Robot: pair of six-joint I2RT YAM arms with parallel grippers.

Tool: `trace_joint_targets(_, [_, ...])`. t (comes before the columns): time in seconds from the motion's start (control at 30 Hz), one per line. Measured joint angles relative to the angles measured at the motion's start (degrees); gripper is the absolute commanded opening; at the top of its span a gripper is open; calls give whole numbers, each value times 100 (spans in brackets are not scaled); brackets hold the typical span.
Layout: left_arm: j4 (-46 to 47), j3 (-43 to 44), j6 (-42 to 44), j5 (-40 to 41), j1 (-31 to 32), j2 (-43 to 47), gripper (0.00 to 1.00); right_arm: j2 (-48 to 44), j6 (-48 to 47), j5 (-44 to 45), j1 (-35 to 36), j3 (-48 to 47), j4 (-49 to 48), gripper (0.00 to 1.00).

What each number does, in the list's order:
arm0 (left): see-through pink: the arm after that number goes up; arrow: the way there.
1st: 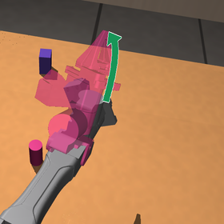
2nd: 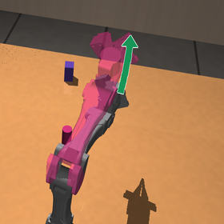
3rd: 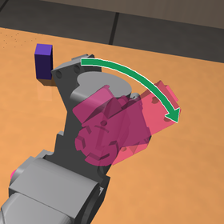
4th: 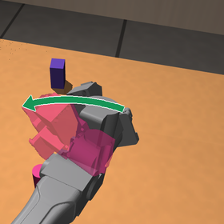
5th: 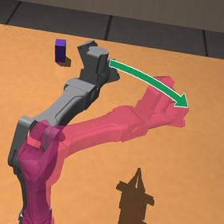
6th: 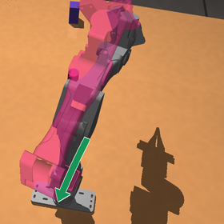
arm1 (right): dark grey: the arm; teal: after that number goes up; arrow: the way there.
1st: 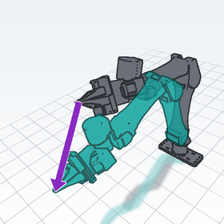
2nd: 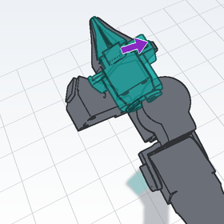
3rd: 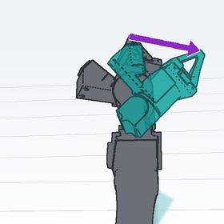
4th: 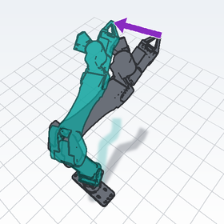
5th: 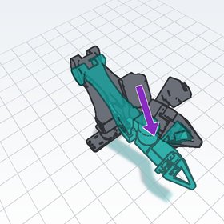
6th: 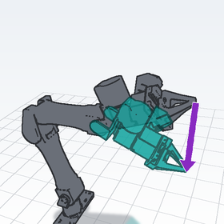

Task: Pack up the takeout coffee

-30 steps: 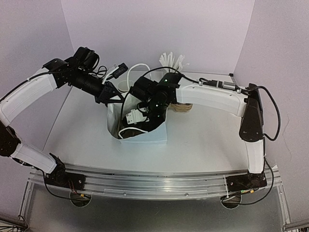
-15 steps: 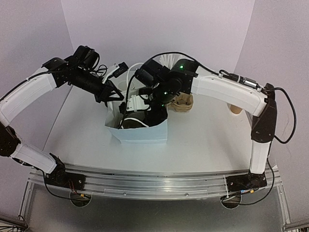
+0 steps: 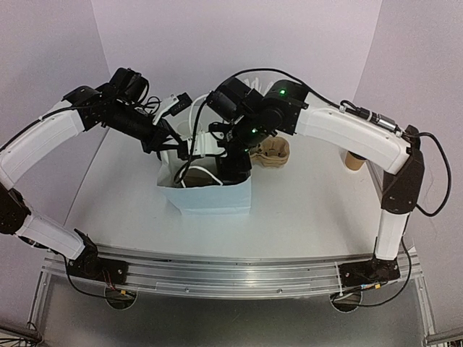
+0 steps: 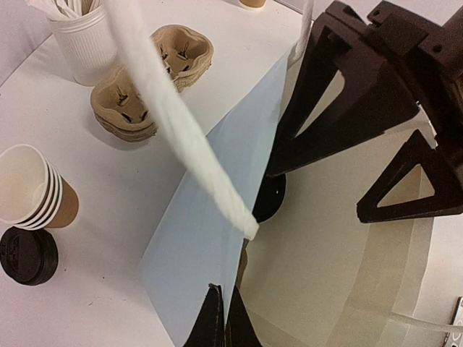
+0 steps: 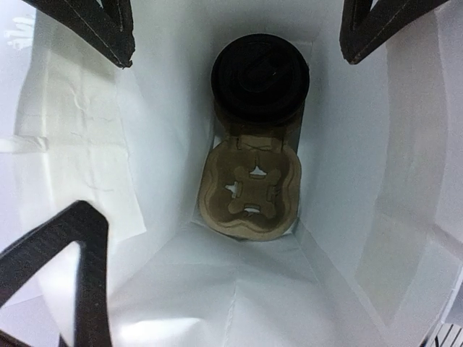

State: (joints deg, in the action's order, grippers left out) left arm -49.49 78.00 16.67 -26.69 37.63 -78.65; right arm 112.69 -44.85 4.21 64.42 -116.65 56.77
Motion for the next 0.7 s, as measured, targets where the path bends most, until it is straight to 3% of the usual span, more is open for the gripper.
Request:
trace_joint_targets(0.5, [-35, 0, -11, 138, 46, 29, 0, -960, 1205, -240, -71, 110, -1142, 91])
trace_joint_targets(0.7, [-64, 0, -13, 32, 46, 29, 0, -1220, 2350, 183, -238, 170, -1629, 90])
